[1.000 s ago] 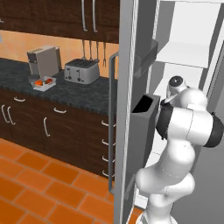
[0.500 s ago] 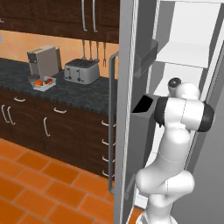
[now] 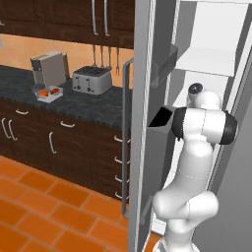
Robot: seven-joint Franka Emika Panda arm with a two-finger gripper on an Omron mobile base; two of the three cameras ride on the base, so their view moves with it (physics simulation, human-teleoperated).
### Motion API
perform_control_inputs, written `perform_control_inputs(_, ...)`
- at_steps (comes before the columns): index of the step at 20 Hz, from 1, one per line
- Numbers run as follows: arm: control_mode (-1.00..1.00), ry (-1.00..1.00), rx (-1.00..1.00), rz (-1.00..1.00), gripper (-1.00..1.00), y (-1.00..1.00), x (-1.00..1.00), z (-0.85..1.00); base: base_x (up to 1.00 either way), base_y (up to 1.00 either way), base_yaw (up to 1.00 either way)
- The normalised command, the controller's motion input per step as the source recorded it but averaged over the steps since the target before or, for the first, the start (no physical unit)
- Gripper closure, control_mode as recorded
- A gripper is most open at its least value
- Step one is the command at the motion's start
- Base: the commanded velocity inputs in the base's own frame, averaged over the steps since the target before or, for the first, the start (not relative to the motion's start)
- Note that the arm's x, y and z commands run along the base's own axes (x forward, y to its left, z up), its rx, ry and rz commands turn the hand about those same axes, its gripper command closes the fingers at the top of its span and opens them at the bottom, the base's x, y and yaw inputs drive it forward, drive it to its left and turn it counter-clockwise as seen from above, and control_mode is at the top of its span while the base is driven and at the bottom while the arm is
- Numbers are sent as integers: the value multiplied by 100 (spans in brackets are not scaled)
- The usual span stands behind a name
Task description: Take the meat container that has the fish and place it on the second highest rack of the freezer. Then take the vegetable container that has the tomato and squash and place it on the highest rack of the freezer.
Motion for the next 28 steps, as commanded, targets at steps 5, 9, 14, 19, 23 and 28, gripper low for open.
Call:
perform_control_inputs(5,-100,0,0,0,-100,0,0,0,0,0,0)
perform_control_inputs(9,-100,0,0,0,-100,0,0,0,0,0,0)
perform_control_inputs(14,-100,0,0,0,-100,0,-10,0,0,0,0)
perform_control_inputs(19,-100,-1,0,6,-100,0,-58,0,0,0,0)
perform_control_inputs(23,-100,0,0,6,-100,21,-31,26,0,0,0)
perform_control_inputs(28,-100,6,0,1,-100,36,-40,25,0,0,0)
